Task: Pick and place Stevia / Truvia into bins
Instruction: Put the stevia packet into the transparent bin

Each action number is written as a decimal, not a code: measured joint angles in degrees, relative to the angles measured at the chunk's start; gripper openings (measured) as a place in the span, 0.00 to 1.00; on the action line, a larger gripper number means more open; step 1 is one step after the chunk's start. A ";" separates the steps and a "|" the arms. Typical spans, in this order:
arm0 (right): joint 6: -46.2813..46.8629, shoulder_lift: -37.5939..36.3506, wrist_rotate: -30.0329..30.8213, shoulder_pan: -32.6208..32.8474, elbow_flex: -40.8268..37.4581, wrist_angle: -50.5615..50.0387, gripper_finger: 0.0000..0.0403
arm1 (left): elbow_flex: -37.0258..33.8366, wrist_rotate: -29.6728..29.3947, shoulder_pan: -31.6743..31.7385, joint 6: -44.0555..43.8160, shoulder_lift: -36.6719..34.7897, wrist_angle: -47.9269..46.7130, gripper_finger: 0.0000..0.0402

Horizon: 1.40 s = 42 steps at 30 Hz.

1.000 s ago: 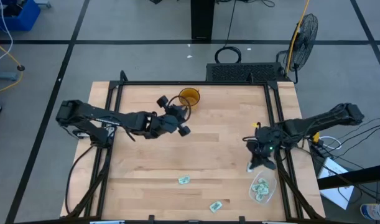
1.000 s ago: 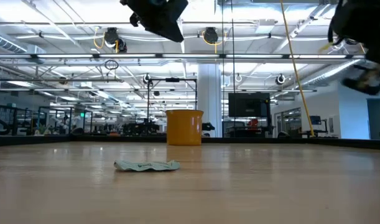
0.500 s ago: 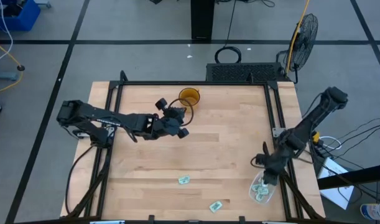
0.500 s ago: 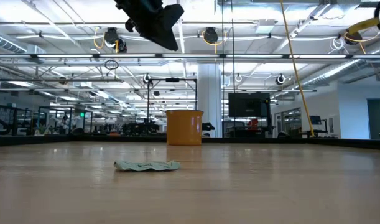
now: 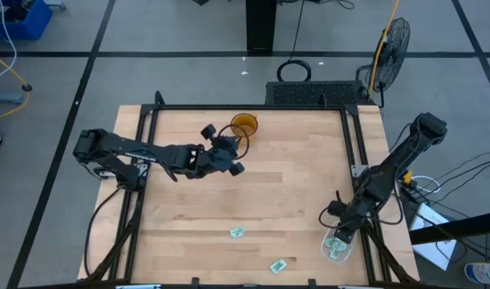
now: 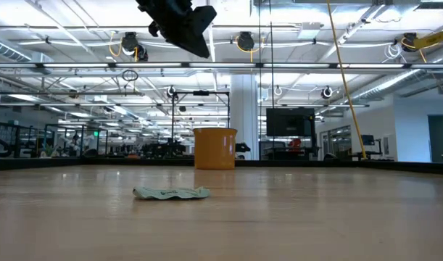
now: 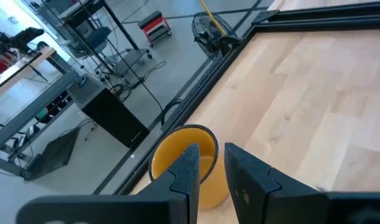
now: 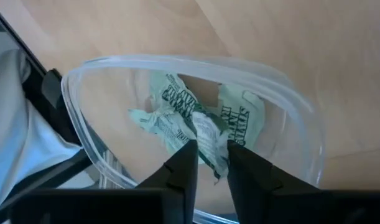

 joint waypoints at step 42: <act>-73.92 -10.14 35.73 -18.34 -15.73 43.57 0.23 | -12.80 46.52 -10.22 -12.01 0.02 0.56 0.20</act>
